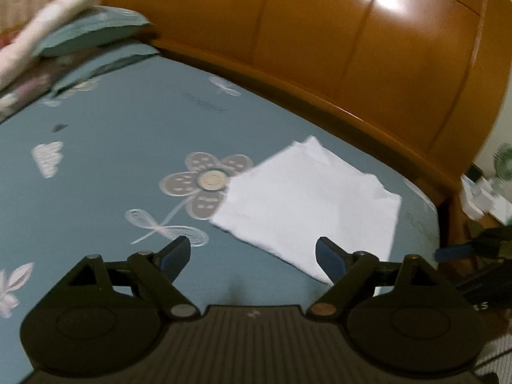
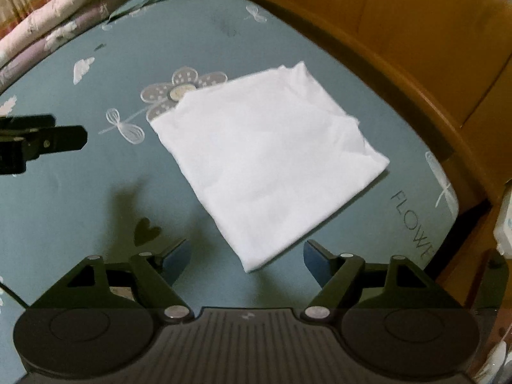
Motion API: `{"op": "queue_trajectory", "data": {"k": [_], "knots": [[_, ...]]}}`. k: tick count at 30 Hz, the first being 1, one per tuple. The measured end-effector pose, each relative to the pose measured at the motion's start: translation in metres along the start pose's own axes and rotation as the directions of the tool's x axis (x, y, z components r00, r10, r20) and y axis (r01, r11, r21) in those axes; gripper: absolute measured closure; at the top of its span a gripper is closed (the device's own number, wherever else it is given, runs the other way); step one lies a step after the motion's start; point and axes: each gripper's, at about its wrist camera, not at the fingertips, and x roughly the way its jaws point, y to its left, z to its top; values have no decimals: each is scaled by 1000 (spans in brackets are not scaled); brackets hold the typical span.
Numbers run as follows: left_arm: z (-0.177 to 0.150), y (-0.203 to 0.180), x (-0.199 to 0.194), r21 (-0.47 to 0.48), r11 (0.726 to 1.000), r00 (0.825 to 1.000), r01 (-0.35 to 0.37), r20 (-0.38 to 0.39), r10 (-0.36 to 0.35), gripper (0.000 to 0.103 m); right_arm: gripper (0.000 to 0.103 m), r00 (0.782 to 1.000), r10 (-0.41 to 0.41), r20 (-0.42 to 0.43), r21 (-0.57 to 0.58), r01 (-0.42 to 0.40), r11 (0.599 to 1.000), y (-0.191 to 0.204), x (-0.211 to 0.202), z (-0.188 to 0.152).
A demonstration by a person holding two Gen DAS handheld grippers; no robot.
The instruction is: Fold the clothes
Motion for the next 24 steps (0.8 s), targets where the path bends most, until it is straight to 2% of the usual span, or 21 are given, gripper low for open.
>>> {"op": "queue_trajectory", "data": {"k": [4,7,9,11,20,24], "knots": [[3,-3,-20,20,997,998,-68,-11,68,15,20,1000,-18,16,32,18,999,9,-19,7],[5,-7,-39,23,993,993,-117,20,116,10,17,999,-39,22,56,38,998,13,-33,10],[6,-5,-52,-2,996,996,-90,24,90,6,11,999,-42,24,60,40,997,16,-43,10],[9,-1,-60,-26,998,998,-56,6,57,5,9,999,-35,23,61,34,998,18,-55,10],[20,-2,-85,-5,998,991,-68,-115,67,6,5,1000,-15,-2,113,16,994,21,-98,11],[27,-11,-97,5,999,990,-54,-127,54,6,4,1000,-27,-7,153,28,988,23,-110,14]]}}
